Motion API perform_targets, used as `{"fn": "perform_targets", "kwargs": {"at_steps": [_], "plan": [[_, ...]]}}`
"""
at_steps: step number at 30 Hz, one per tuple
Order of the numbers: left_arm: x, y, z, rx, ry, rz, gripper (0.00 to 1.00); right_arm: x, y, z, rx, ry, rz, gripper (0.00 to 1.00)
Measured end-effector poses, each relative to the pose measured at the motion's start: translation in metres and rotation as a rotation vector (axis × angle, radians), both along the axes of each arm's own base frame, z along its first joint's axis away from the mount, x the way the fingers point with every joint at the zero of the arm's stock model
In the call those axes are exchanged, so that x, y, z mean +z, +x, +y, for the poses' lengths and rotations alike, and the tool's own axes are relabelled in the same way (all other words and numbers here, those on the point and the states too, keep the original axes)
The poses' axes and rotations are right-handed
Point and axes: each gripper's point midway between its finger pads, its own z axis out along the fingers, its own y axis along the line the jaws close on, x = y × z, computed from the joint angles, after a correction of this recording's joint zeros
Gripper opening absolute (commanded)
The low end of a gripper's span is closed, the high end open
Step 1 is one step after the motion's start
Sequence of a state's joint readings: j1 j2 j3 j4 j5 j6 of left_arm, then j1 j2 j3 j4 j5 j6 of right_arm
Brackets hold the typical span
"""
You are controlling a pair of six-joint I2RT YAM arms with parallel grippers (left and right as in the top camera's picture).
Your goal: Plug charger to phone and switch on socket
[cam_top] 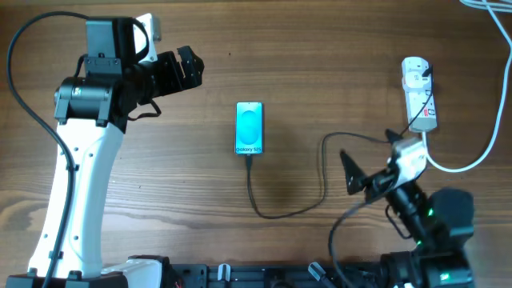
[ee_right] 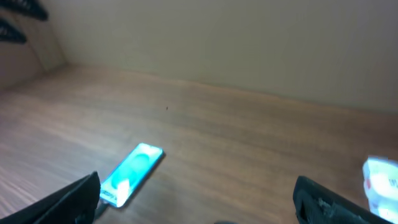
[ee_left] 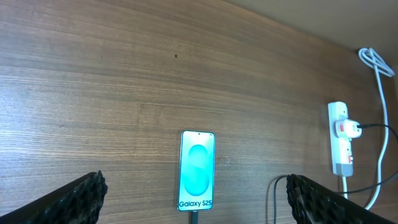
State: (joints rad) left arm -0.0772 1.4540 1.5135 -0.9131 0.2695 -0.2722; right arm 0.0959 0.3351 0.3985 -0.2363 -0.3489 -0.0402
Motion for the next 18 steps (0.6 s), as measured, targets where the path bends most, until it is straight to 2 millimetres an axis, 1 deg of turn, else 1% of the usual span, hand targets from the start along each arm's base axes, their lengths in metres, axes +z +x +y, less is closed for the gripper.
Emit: {"fn": "perform_targets", "kwargs": {"at_steps": [5, 12, 18], "plan": [[0.000, 0.000, 0.000, 0.000, 0.000, 0.000, 1.00, -0.024, -0.010, 0.001, 0.024, -0.063, -0.102, 1.00], [0.000, 0.000, 0.000, 0.000, 0.000, 0.000, 1.00, -0.059, -0.012, 0.002, 0.043, -0.160, -0.128, 1.00], [0.000, 0.000, 0.000, 0.000, 0.000, 0.000, 1.00, -0.066, -0.014, 0.001, 0.043, -0.171, -0.152, 1.00]]}}
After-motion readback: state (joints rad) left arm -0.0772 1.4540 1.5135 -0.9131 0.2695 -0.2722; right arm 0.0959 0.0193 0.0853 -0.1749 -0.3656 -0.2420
